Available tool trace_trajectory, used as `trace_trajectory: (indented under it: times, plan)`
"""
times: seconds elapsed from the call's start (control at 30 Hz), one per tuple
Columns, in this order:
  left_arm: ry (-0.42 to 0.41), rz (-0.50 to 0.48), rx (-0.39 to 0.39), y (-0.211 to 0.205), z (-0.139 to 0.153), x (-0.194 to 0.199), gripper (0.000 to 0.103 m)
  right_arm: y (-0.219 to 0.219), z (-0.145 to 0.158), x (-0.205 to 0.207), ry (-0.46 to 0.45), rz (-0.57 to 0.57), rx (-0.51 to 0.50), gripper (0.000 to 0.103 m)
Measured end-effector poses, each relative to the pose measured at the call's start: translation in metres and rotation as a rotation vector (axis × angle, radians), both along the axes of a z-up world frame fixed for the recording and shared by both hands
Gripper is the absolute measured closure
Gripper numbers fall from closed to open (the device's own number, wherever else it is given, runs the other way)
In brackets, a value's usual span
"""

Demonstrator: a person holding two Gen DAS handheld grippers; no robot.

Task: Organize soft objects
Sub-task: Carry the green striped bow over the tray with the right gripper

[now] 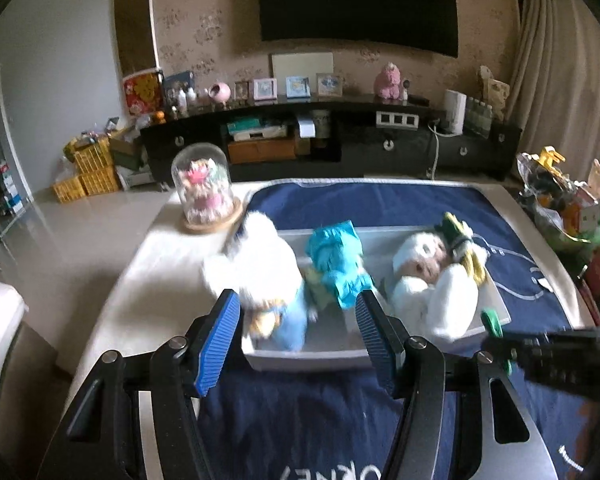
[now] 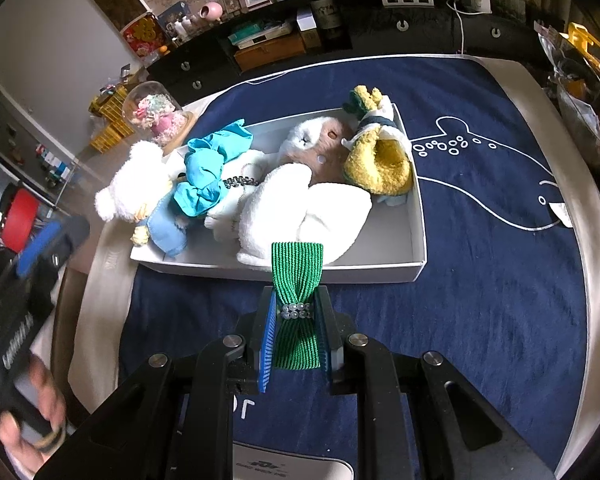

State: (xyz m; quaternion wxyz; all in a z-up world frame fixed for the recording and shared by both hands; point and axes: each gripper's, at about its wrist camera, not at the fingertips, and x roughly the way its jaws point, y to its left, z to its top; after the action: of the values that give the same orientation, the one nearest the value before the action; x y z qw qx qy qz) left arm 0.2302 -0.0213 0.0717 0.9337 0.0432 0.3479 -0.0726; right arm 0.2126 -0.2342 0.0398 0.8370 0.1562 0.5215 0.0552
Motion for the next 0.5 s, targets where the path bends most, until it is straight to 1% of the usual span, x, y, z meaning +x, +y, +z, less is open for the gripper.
trace_trajectory:
  times: [0.07,0.23,0.5]
  plan:
    - [0.019,-0.003,-0.010,0.000,-0.005,-0.001,0.043,0.000,-0.002,0.000,0.004,-0.004,-0.003,0.000]
    - [0.047,-0.008,-0.002,-0.002,-0.012,0.004,0.043,-0.002,-0.006,0.001,0.018,-0.015,-0.009,0.000]
    - [0.070,-0.010,-0.005,-0.002,-0.015,0.004,0.043,-0.002,-0.014,0.003,0.038,-0.027,-0.029,0.000]
